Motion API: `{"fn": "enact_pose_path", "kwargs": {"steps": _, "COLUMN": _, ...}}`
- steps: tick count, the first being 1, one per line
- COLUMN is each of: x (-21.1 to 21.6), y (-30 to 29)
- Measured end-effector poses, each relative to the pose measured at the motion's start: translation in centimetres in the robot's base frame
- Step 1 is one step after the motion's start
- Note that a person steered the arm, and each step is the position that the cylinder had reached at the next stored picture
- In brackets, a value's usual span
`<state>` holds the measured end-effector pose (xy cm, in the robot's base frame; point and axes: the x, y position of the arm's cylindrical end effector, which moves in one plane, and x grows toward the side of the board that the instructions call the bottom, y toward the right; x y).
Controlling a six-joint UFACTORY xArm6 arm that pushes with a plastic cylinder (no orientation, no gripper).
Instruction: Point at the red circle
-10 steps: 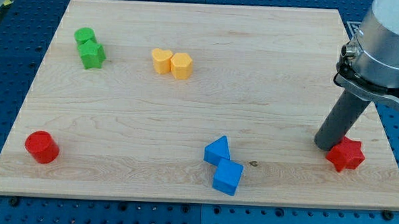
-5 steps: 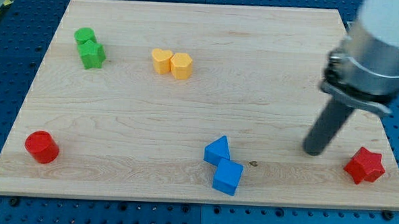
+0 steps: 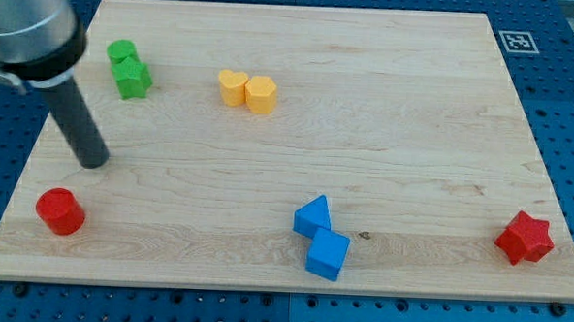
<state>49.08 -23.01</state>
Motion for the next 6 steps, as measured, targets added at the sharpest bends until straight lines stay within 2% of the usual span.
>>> {"fn": "enact_pose_path", "kwargs": {"steps": 1, "x": 0.2, "y": -0.5}}
{"fn": "enact_pose_path", "kwargs": {"steps": 2, "x": 1.5, "y": -5.7}}
{"fn": "enact_pose_path", "kwargs": {"steps": 3, "x": 1.5, "y": -7.4}}
{"fn": "enact_pose_path", "kwargs": {"steps": 5, "x": 9.0, "y": -7.4}}
{"fn": "enact_pose_path", "kwargs": {"steps": 6, "x": 8.8, "y": -5.8}}
